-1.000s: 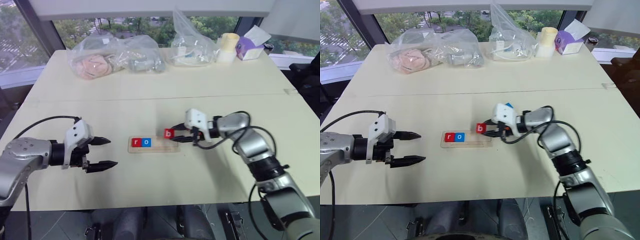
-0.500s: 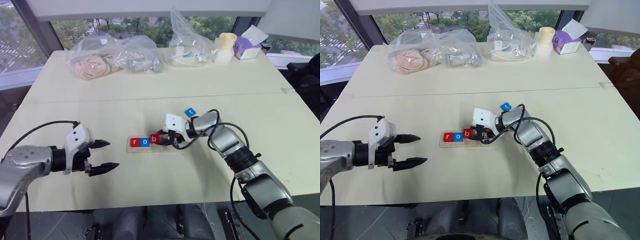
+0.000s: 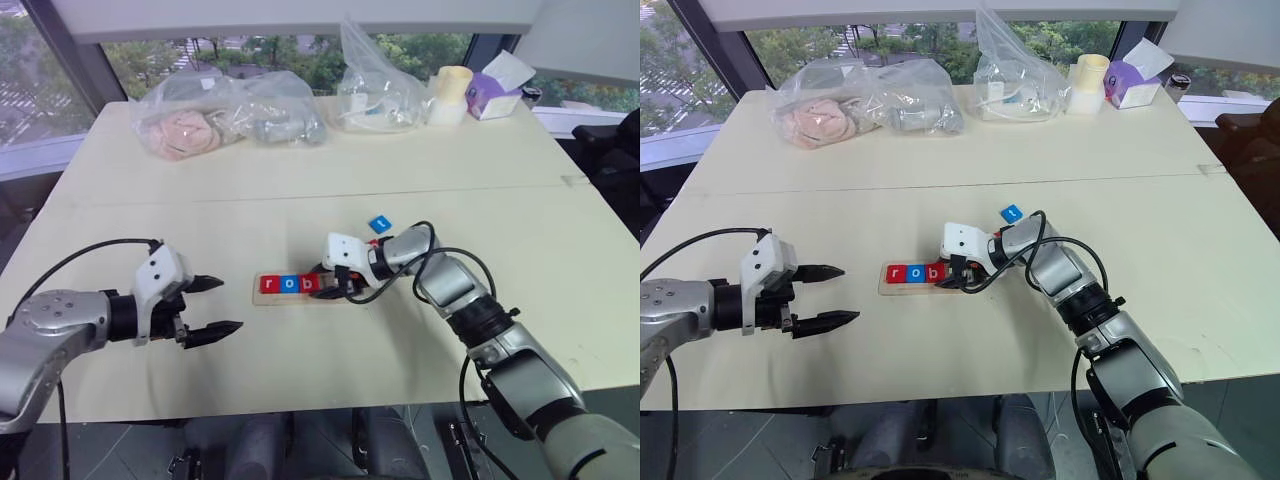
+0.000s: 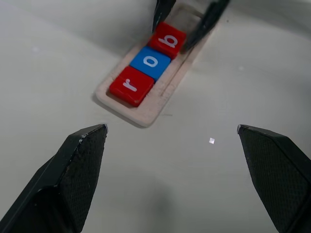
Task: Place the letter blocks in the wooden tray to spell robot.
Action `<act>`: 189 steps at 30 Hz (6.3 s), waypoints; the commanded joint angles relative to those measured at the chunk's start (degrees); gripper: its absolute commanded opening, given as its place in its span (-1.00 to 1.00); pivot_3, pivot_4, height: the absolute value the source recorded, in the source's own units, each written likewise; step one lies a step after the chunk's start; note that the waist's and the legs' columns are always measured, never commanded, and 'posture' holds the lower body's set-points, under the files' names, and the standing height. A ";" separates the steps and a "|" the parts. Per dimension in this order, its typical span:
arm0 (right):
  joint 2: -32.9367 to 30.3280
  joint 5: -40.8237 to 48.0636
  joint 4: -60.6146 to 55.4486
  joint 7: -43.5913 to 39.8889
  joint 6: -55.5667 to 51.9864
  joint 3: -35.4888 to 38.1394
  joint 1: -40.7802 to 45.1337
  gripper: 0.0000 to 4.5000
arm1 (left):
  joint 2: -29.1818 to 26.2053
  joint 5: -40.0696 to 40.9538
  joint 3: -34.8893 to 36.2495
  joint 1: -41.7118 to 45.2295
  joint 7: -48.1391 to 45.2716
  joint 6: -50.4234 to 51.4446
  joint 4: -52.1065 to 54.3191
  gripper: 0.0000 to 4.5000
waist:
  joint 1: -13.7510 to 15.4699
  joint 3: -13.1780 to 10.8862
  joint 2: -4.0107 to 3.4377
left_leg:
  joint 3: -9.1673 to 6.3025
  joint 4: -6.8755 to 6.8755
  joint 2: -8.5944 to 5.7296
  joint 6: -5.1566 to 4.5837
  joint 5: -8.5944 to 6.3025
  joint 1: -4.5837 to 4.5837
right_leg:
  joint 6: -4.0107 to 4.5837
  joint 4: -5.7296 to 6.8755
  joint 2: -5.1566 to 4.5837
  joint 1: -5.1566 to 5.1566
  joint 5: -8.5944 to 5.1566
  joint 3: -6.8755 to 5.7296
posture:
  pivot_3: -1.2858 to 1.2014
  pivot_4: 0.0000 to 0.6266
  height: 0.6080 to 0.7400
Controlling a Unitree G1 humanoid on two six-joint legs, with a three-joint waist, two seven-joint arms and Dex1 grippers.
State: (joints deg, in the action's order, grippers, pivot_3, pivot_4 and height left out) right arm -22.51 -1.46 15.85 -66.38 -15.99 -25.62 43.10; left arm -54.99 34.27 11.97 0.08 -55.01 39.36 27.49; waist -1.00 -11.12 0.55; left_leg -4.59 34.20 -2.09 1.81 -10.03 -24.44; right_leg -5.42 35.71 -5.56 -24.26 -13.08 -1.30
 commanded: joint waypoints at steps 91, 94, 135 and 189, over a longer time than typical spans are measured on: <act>23.08 8.80 -62.40 65.85 -66.27 33.76 -31.20 -0.45 | 18.41 -6.29 -21.12 20.62 4.19 -4.73 -4.55 1.00 | 0.24 0.08 0.09 | -0.11 0.06 0.04 0.08 0.09 0.04 | 0.04 0.36 0.07 -0.07 -0.05 0.09 | 0.03 -0.52 1.00; 25.54 8.40 -63.79 66.90 -67.96 34.55 -32.20 -0.45 | 18.38 -6.93 -21.49 21.24 3.25 -5.37 -5.66 1.00 | 0.12 0.08 0.08 | -0.10 0.05 0.05 0.09 0.08 0.04 | 0.10 0.33 0.05 -0.09 -0.09 0.08 | 0.03 -0.52 1.00; -21.49 12.49 -6.98 -0.62 10.16 25.11 -28.37 0.99 | 5.35 -2.01 -16.74 13.94 -5.90 -0.46 1.13 1.00 | 0.30 0.01 0.11 | 0.08 0.03 0.25 -0.06 -0.02 0.00 | 0.12 -0.37 0.00 0.23 0.00 -0.06 | 0.03 -0.52 1.00; -5.56 4.12 -2.36 -3.26 1.03 3.14 -1.41 -0.50 | 0.80 -2.87 -10.32 8.47 -3.54 -1.57 -0.46 1.00 | 0.11 0.01 0.11 | 0.10 0.05 0.35 -0.02 0.00 0.01 | 0.17 -0.10 0.29 0.05 0.07 -0.02 | 0.03 -0.52 1.00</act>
State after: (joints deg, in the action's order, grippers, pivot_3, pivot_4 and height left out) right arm -27.59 2.69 15.02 -69.56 -15.43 -23.85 41.06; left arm -54.33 31.26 1.29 7.69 -58.54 38.22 26.04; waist -0.89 -11.10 0.66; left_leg -4.49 34.26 -1.74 1.80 -10.03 -24.43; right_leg -5.25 35.61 -5.28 -24.22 -13.00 -1.32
